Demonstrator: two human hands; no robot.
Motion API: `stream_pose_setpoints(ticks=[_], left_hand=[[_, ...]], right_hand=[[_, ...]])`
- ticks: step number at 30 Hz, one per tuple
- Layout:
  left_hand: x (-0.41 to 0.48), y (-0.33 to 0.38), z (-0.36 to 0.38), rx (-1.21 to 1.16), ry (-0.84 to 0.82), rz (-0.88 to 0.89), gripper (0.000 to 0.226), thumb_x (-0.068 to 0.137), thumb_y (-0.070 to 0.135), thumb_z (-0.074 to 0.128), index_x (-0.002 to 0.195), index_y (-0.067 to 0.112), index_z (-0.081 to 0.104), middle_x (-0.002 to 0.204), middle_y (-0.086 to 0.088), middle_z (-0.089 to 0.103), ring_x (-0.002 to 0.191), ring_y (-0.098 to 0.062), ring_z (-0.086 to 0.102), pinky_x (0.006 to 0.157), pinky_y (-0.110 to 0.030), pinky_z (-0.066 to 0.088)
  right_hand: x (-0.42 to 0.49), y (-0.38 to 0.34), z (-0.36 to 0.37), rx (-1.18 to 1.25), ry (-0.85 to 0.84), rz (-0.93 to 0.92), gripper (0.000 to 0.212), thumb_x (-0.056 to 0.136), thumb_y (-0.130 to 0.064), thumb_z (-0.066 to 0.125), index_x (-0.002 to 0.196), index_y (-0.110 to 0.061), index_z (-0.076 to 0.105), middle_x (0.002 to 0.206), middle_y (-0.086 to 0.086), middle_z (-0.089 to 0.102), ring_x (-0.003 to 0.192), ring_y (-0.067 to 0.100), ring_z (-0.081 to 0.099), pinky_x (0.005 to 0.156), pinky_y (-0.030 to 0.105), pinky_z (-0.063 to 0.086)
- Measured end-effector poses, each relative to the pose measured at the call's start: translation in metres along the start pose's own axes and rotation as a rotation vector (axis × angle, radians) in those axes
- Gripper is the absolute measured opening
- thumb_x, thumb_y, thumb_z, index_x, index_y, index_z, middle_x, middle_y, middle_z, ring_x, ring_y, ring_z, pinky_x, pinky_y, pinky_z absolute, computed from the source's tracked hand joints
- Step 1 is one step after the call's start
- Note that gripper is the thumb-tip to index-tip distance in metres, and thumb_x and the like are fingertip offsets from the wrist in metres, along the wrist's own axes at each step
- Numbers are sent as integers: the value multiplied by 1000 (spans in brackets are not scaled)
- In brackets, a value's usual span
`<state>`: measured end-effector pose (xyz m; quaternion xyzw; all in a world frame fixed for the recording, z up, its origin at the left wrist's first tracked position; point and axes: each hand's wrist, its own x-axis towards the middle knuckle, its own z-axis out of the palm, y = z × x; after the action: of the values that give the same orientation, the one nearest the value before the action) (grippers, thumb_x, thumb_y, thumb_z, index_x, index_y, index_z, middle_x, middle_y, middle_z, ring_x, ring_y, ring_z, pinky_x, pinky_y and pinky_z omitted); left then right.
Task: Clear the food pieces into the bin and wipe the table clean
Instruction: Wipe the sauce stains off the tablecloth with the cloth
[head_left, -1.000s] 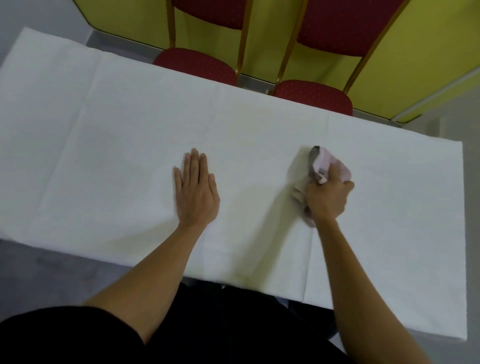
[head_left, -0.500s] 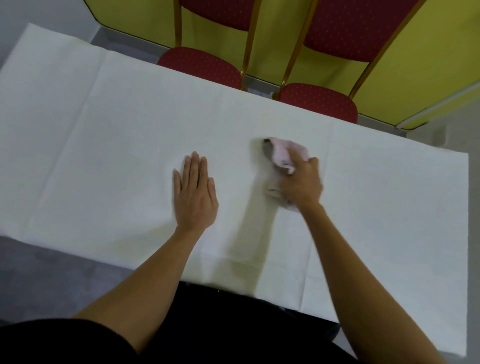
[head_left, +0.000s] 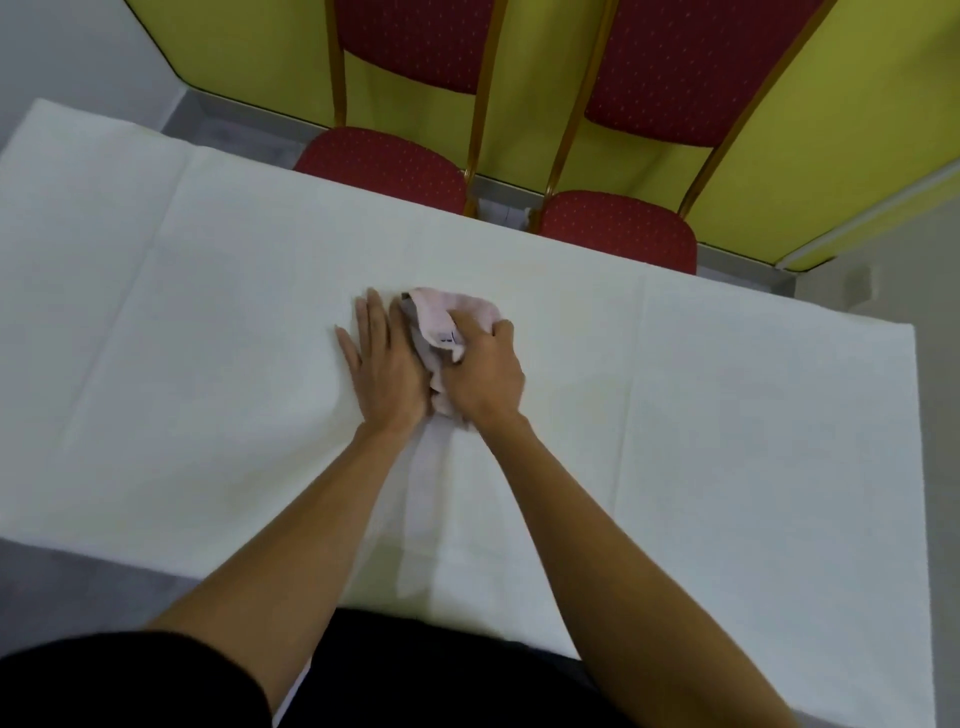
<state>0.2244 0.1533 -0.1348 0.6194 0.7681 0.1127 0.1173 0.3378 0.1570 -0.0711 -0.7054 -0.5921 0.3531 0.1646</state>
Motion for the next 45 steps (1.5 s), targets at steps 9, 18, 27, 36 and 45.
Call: stream_pose_setpoints(ticks=[9, 18, 27, 36, 45], left_hand=[[-7, -10, -2, 87, 69, 55, 56, 105, 30, 13, 159, 18, 20, 167, -7, 11, 155, -23, 4, 124, -53, 7], [-8, -10, 0, 81, 79, 44, 54, 106, 28, 19, 159, 19, 20, 168, -6, 10, 156, -23, 3, 124, -53, 8], [-6, -10, 0, 106, 104, 37, 53, 107, 30, 22, 158, 19, 25, 166, -7, 17, 155, -24, 9, 124, -53, 5], [-29, -101, -20, 42, 139, -96, 55, 106, 24, 26, 153, -3, 29, 163, -18, 23, 153, -32, 18, 123, -53, 12], [-83, -190, -54, 42, 151, -227, 57, 107, 29, 20, 156, 0, 23, 165, -15, 16, 155, -28, 9, 125, -50, 5]], right_hand=[[38, 91, -91, -181, 214, 222, 51, 90, -35, 63, 139, -40, 50, 119, 12, 48, 102, 37, 59, 86, 40, 49], [110, 83, -112, -132, 384, 329, 38, 95, -23, 51, 133, -20, 53, 137, 14, 46, 108, 34, 58, 80, 34, 45], [109, -39, 5, -173, -1, -70, 49, 96, -32, 54, 143, -25, 44, 141, 17, 39, 114, 40, 55, 93, 47, 49], [111, -6, -14, -211, -58, -152, 43, 90, -43, 61, 133, -42, 57, 120, 9, 52, 103, 32, 59, 86, 42, 52], [17, -68, 55, -214, -138, -131, 52, 91, -21, 55, 140, -36, 48, 136, 11, 41, 109, 38, 58, 90, 43, 48]])
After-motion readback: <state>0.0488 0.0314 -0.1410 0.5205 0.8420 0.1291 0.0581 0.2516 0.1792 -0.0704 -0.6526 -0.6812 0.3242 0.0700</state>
